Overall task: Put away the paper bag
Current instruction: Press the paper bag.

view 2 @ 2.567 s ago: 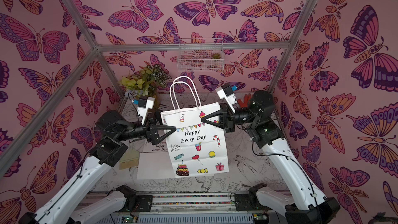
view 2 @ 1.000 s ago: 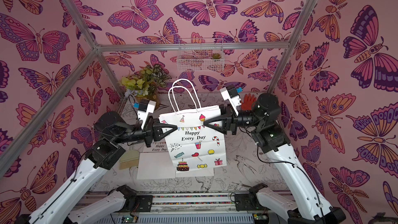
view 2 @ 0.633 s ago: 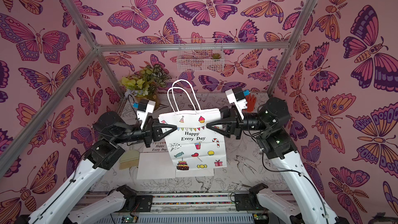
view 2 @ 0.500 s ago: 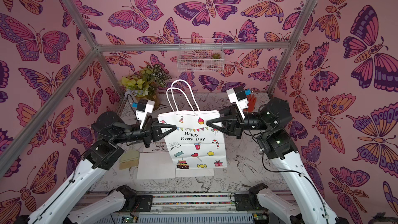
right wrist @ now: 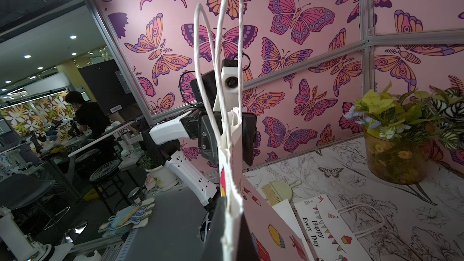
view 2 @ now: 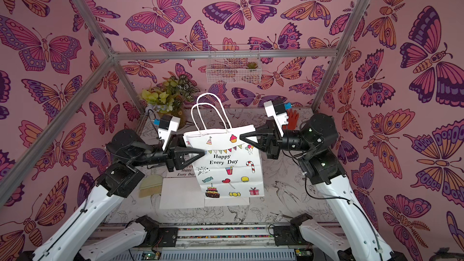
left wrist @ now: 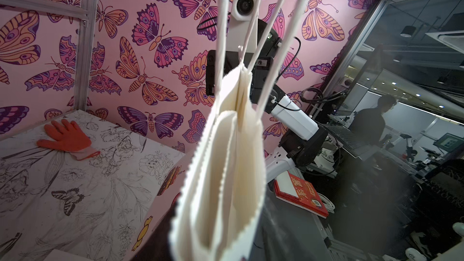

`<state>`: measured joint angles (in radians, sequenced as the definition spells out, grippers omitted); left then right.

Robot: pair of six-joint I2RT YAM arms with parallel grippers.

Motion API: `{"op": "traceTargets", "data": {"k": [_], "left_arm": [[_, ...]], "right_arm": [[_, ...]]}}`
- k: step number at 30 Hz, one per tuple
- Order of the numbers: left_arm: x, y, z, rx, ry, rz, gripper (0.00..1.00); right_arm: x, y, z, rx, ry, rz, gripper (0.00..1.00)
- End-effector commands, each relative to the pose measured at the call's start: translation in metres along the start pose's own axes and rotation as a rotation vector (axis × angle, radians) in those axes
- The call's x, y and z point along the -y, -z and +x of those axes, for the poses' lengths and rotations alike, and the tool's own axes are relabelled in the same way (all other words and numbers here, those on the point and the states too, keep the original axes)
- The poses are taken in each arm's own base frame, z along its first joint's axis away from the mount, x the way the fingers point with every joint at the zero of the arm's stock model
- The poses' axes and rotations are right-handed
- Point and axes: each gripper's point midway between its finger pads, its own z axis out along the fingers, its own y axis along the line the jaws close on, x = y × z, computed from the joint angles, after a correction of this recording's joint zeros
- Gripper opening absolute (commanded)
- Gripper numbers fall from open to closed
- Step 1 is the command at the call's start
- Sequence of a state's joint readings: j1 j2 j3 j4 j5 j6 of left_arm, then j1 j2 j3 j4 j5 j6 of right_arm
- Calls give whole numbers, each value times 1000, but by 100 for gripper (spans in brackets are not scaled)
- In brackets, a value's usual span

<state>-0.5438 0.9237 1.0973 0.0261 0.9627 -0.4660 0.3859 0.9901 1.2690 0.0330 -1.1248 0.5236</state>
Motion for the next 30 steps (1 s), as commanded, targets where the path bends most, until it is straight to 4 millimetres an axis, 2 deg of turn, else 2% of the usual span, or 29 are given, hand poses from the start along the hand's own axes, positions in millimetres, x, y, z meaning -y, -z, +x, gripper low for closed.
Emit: {"op": "traceTargets", "data": {"k": [1,3,6,16,21,23,28,30], "left_arm": [[15,1,-1,-16,-21,73,66],[20,1,0,-23,-26,97,66],[25,1,4,-39,-25,135,59],[32,1,8,-54,-36,186,18],[37,4,4,-35,-54,181,8],[37,5,3,-29,-58,177,0],[34,5,-3,-4,-62,146,0],[33,6,-6,12,-67,127,0]], "right_arm": [[4,2,-15,39,27,46,0],[6,2,-19,60,25,57,0],[7,4,-26,98,23,65,0],[7,10,-36,155,23,77,0],[7,16,-38,165,28,96,0],[6,20,-40,175,33,108,0],[5,17,-33,128,13,84,0],[3,13,-25,69,-12,35,9]]}}
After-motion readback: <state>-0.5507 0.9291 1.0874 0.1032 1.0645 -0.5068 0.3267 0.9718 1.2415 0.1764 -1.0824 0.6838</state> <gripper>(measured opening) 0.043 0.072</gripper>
